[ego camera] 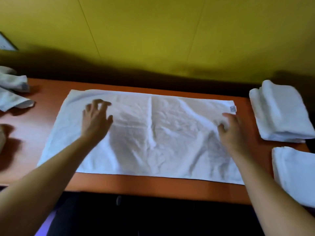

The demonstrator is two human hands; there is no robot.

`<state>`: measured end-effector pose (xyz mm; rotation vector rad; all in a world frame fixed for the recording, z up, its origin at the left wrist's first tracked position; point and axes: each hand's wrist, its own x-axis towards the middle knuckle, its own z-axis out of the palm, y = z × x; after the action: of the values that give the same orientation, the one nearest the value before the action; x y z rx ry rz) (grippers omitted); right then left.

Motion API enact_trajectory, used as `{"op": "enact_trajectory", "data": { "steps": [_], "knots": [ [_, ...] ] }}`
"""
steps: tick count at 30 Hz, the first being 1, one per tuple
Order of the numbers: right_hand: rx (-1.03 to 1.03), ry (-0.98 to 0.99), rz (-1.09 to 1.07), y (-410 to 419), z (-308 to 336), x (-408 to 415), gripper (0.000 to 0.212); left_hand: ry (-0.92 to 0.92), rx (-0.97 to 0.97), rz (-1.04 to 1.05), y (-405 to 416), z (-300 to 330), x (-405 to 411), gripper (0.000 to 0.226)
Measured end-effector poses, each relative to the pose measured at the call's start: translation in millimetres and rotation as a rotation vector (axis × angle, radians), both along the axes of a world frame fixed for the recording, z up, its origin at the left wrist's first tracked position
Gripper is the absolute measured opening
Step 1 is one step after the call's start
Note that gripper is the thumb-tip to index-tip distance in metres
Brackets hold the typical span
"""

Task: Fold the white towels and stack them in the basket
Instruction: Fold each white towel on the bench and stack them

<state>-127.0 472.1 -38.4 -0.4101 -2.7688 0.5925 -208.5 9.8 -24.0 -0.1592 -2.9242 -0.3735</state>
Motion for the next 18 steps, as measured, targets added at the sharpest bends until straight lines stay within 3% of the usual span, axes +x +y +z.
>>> {"op": "enact_trajectory", "data": {
  "steps": [4, 10, 15, 18],
  "knots": [
    [0.1, -0.142, 0.102, -2, -30, 27, 0.049, -0.045, 0.022, -0.227, 74, -19, 62, 0.039],
    [0.019, -0.262, 0.146, 10, -19, 29, 0.046, -0.03, 0.008, -0.607, 189, -39, 143, 0.043],
    [-0.103, -0.2, 0.011, 40, 3, 4, 0.048, -0.081, 0.012, -0.768, 272, -30, 167, 0.043],
    [-0.133, -0.258, -0.029, 58, 7, -18, 0.047, -0.166, -0.034, -0.847, 309, -28, 176, 0.045]
  ]
}}
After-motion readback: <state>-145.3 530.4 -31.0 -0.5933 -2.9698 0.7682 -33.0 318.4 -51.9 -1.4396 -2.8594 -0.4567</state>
